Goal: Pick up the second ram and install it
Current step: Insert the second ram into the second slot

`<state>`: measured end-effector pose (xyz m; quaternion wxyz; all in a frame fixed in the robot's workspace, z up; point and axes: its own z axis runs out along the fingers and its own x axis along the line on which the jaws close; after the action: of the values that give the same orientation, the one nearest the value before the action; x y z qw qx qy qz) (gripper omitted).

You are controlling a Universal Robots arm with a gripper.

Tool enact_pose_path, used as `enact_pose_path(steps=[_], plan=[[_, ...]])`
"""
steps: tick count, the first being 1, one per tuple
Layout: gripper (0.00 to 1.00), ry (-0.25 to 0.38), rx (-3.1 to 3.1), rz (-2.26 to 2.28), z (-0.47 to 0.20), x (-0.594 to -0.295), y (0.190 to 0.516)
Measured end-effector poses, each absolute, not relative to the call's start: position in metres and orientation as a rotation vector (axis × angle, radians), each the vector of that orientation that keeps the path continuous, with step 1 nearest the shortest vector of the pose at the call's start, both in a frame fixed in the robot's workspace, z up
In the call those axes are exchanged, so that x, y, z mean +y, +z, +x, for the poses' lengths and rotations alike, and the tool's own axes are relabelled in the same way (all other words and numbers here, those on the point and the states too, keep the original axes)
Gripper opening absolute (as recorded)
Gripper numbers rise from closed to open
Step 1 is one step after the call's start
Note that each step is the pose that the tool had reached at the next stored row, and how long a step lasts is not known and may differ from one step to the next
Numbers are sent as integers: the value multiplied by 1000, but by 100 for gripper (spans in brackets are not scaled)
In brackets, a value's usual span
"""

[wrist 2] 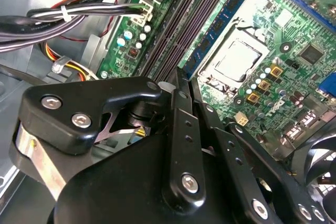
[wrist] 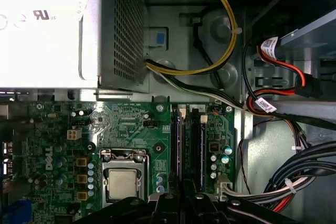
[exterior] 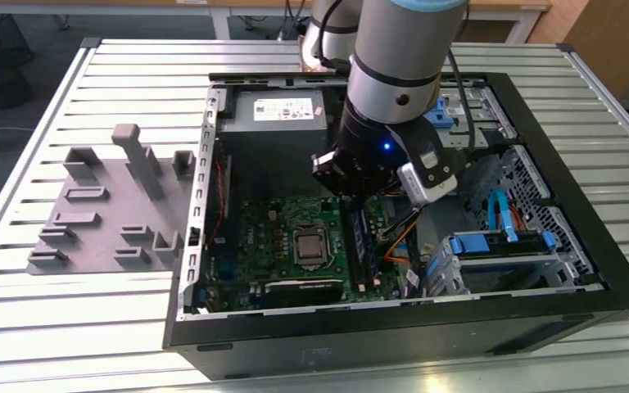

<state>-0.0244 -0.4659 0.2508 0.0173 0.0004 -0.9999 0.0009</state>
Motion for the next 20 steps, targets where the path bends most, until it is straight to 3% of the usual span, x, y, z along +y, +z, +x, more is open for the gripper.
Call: enact_pose_path(steps=[20], plan=[[14,4,-3107,1,-24,-468,245]])
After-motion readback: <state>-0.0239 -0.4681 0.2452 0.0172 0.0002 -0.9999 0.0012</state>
